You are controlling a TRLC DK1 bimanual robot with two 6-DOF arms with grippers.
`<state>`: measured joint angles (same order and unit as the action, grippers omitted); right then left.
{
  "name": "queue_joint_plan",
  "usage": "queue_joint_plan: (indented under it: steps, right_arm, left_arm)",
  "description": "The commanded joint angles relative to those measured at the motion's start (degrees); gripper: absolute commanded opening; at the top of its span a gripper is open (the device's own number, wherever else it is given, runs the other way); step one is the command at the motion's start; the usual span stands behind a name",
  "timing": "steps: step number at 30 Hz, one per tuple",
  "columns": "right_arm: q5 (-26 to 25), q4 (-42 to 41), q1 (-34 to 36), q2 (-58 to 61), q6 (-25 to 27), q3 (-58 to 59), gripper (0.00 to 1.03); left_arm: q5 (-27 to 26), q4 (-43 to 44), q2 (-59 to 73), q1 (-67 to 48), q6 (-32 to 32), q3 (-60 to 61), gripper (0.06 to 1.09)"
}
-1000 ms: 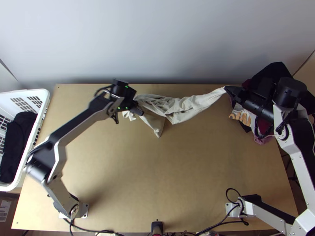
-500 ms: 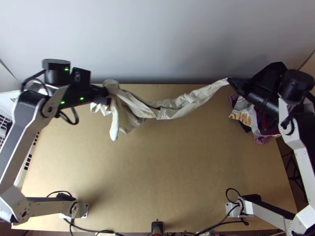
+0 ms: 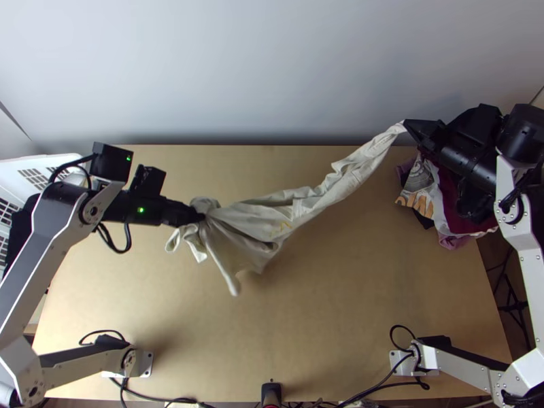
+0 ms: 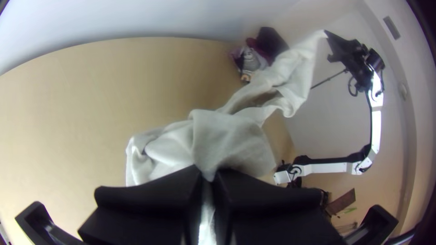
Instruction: Fold the t-shirt
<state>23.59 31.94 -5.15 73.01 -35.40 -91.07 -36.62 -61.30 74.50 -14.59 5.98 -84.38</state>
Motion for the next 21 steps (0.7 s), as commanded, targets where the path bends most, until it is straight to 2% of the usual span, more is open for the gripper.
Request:
queue_joint_plan:
  steps: [1,5,7,8,10,11,13,14,17,18,19,20,21]
  right_arm:
    - [-0.04,0.22,0.23,-0.68,0.07,-0.95,0.03]
    - [-0.13,0.22,0.31,-0.42,0.07,-2.19,0.03]
    - [-0.13,0.22,0.31,-0.42,-0.02,-2.62,0.03]
    - [-0.04,0.31,0.31,-0.42,-0.11,-2.71,0.03]
    - [-0.13,0.4,0.14,-0.5,-0.29,-2.71,0.03]
    - [-0.04,0.4,0.14,-0.5,-0.55,-2.62,0.03]
    - [-0.13,0.49,0.05,-0.59,-0.64,-2.62,0.03]
    - [-0.04,0.58,-0.04,-0.68,-0.64,-2.54,0.03]
    - [-0.04,1.02,-0.13,-1.03,-0.73,-2.27,0.03]
    - [-0.04,1.1,-0.21,-1.21,-0.73,-2.1,0.03]
    - [-0.04,1.37,-0.21,-1.38,-0.73,-1.92,0.03]
    - [-0.13,1.54,-0.3,-1.65,-0.73,-1.66,0.03]
    - [-0.13,1.63,-0.3,-1.91,-0.73,-1.31,0.03]
  left_arm:
    - [-7.24,-0.84,-7.53,-2.02,-2.81,1.67,0.15]
    - [-7.06,-0.23,-7.26,-1.23,0.79,-1.67,0.13]
    - [-7.59,3.47,-6.03,3.25,8.52,-5.01,0.11]
    - [-10.31,4.96,-5.51,5.89,12.04,-6.59,0.11]
    - [-19.28,12.61,-4.19,16.0,22.94,-7.03,0.11]
    - [-20.42,16.47,-3.4,18.63,28.04,-6.85,0.11]
    - [-19.28,23.42,0.65,21.88,38.41,-5.53,0.11]
    - [-19.19,23.59,3.72,22.94,40.96,-5.53,0.11]
    - [-17.43,22.54,11.19,24.26,42.19,-4.65,0.12]
    - [-16.55,22.54,12.34,24.52,41.92,-3.78,0.17]
    - [-16.55,22.45,13.04,24.17,41.48,-3.07,0.4]
    - [-16.55,22.27,13.13,23.82,41.48,-2.28,0.77]
    - [-16.55,22.27,12.86,23.55,41.4,-1.31,1.07]
